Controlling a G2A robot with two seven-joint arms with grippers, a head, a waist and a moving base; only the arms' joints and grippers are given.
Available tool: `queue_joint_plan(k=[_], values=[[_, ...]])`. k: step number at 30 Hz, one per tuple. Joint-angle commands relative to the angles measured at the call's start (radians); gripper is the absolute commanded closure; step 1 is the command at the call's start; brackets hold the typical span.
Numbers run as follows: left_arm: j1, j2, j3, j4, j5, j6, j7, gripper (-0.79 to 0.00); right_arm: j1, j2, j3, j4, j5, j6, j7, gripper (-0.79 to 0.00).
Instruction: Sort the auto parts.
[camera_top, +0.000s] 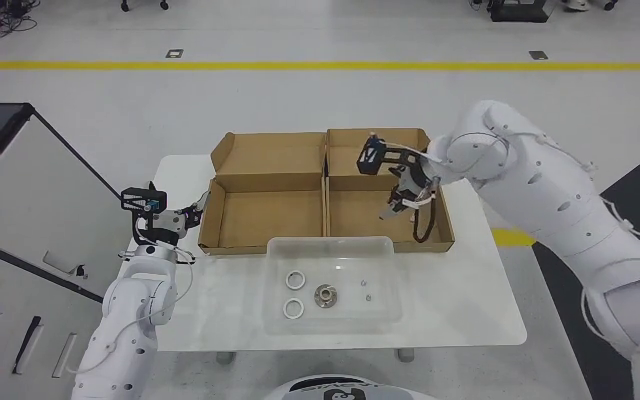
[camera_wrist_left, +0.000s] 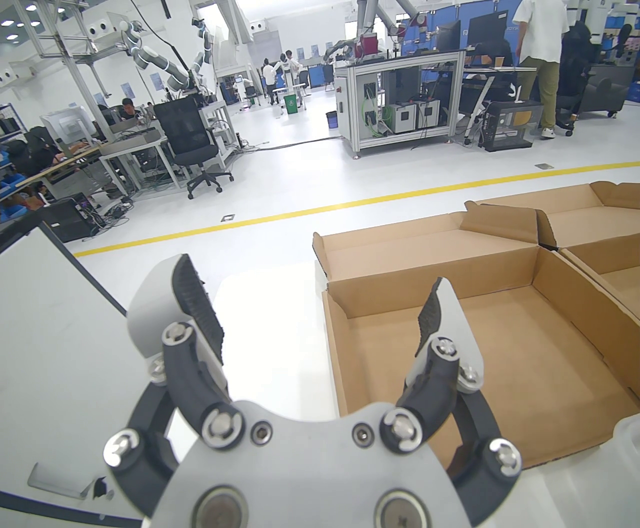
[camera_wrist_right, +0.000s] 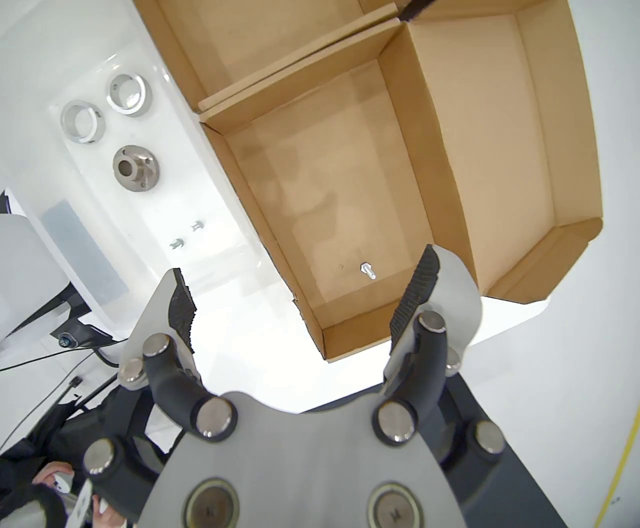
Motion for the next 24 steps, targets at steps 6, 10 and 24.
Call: queue_joint_plan(k=[6,10,24], values=[[0.0,0.0,0.0,0.0,0.0,0.0,0.0,-0.785,0.014,0.075,-0.079,-0.161,0.061,-0.007,-0.007,-0.785],[0.0,0.0,0.0,0.0,0.0,0.0,0.0,-0.785,0.04,0.106,-0.123,-0.208,0.084,-0.031,-0.031,-0.785],[0.0,0.0,0.0,0.0,0.0,0.0,0.0,-0.785,0.052,0.117,-0.146,-0.227,0.103,-0.053,-0.053,-0.785]])
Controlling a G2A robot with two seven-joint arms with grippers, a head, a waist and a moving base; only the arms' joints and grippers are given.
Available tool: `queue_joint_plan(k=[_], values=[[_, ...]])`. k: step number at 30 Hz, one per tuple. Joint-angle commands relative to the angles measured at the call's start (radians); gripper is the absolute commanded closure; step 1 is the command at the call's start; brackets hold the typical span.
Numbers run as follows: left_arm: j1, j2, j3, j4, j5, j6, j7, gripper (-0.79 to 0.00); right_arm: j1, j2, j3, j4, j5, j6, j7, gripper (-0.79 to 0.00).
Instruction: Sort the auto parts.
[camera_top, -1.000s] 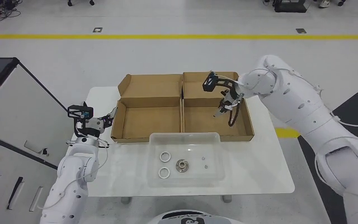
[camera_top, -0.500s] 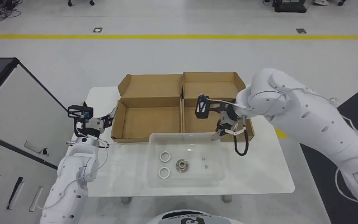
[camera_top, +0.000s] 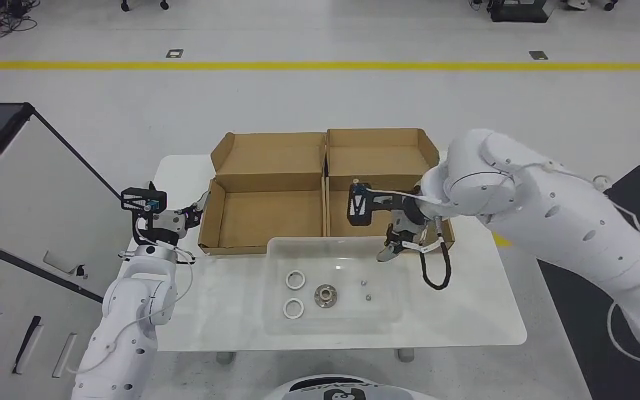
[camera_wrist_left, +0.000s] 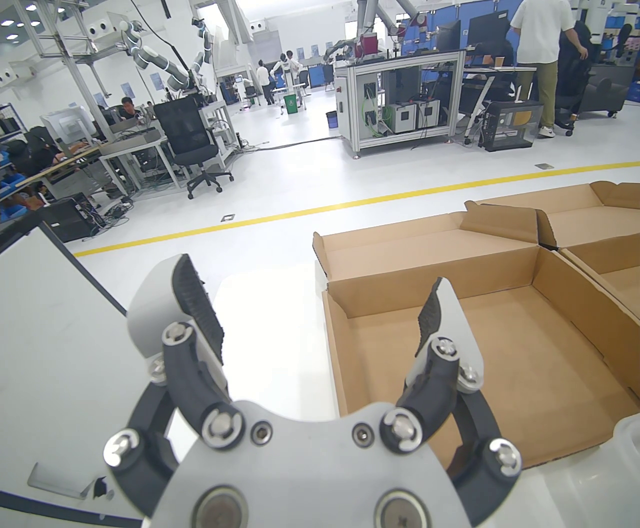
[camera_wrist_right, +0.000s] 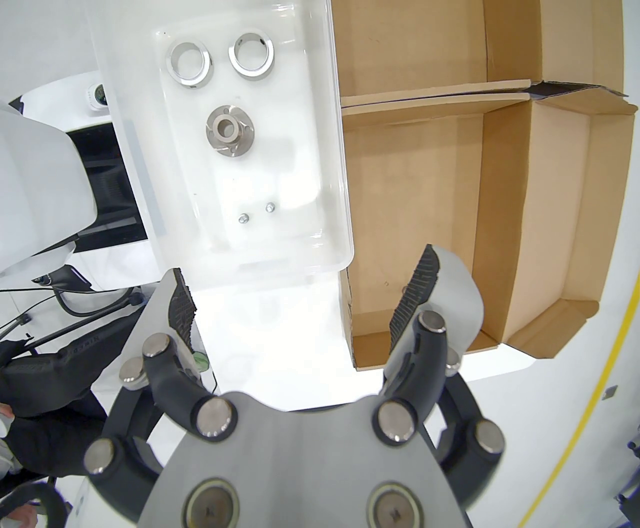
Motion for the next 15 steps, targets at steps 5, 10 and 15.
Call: queue_joint_plan(k=[5,10,15], values=[[0.0,0.0,0.0,0.0,0.0,0.0,0.0,-0.785,-0.014,-0.003,-0.023,-0.071,-0.068,-0.004,-0.004,-0.785],[0.0,0.0,0.0,0.0,0.0,0.0,0.0,-0.785,0.023,-0.005,-0.131,-0.145,-0.13,-0.011,-0.011,-0.785],[0.0,0.0,0.0,0.0,0.0,0.0,0.0,-0.785,0.115,-0.012,-0.268,-0.151,-0.11,0.006,0.006,-0.785]])
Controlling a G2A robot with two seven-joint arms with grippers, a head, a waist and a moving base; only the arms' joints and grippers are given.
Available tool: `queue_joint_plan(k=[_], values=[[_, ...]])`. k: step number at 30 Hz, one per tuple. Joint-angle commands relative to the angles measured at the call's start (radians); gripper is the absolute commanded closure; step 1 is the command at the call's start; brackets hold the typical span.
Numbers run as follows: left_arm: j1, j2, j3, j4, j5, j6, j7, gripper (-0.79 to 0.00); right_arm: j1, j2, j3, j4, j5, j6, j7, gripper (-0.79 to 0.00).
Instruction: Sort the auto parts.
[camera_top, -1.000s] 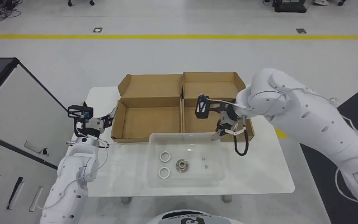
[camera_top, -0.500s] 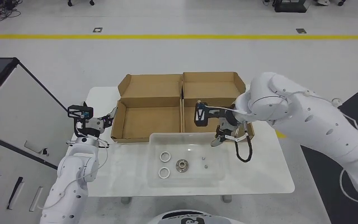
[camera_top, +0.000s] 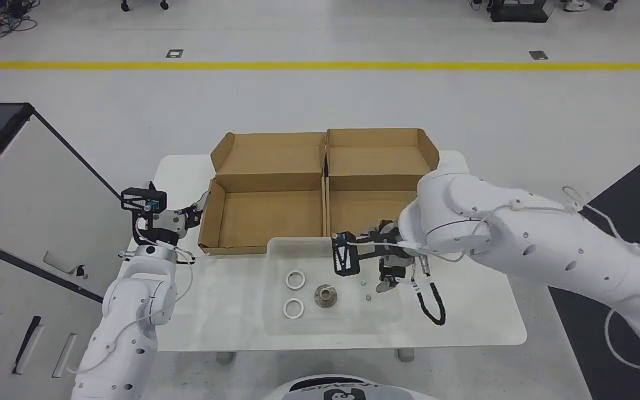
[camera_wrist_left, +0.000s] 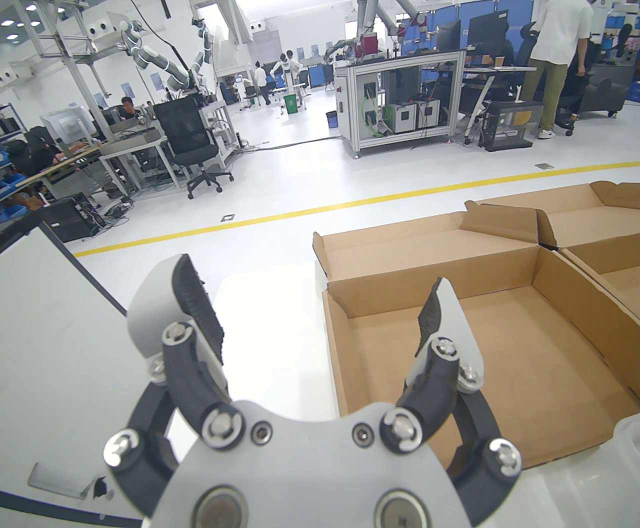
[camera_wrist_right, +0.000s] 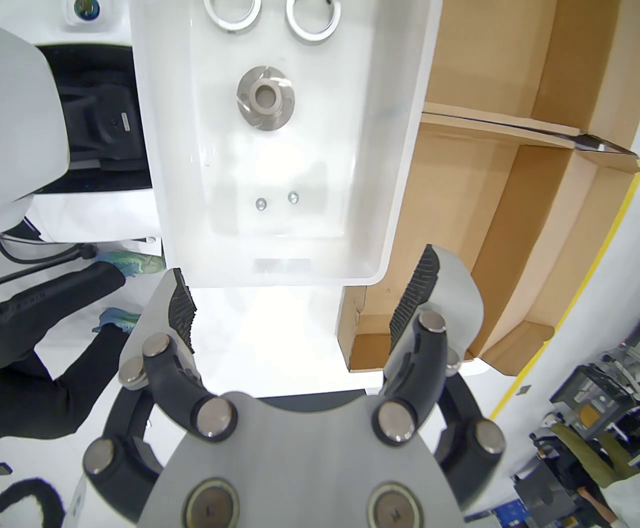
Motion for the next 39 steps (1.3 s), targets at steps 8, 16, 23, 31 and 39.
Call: queue_joint_plan(k=[8,16,23,31,39], values=[[0.0,0.0,0.0,0.0,0.0,0.0,0.0,-0.785,0.029,-0.04,-0.073,0.011,0.038,0.036,0.037,-0.785],[0.0,0.0,0.0,0.0,0.0,0.0,0.0,-0.785,-0.044,-0.097,-0.073,0.075,-0.007,0.033,0.033,-0.785],[0.0,0.0,0.0,0.0,0.0,0.0,0.0,-0.785,-0.095,-0.135,-0.073,0.134,-0.046,0.054,0.054,-0.705],[0.0,0.0,0.0,0.0,0.0,0.0,0.0,-0.785,-0.127,-0.16,-0.073,0.172,-0.065,0.061,0.062,-0.631],[0.0,0.0,0.0,0.0,0.0,0.0,0.0,-0.785,-0.149,-0.173,-0.073,0.192,-0.084,0.071,0.072,-0.413]])
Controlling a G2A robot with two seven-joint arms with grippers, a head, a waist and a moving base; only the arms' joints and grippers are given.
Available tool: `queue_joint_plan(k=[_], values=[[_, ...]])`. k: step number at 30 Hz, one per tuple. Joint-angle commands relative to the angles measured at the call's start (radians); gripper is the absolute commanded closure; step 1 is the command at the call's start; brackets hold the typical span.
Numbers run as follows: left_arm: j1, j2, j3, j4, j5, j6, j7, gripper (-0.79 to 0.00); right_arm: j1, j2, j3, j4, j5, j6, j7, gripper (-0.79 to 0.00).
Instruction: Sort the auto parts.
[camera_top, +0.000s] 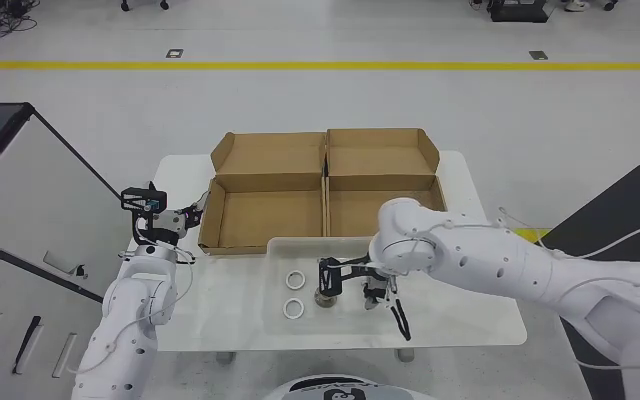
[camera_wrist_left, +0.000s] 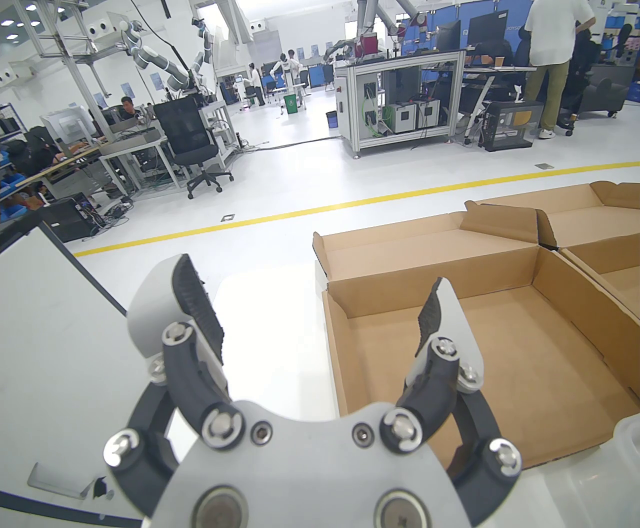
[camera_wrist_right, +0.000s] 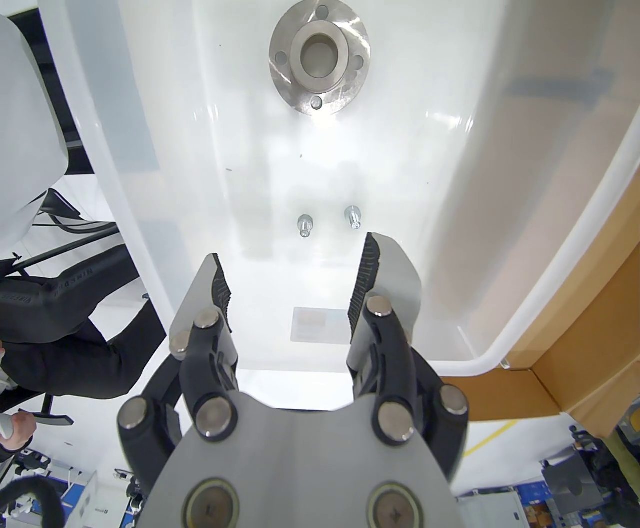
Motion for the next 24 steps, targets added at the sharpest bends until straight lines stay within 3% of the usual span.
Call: queue_joint_plan(k=[1,24], values=[[0.0,0.0,0.0,0.0,0.0,0.0,0.0,-0.785,-0.004,-0.002,0.0,0.002,-0.006,0.005,0.005,-0.403],[0.0,0.0,0.0,0.0,0.0,0.0,0.0,-0.785,-0.053,-0.025,0.0,0.05,-0.049,0.022,0.022,-0.357]])
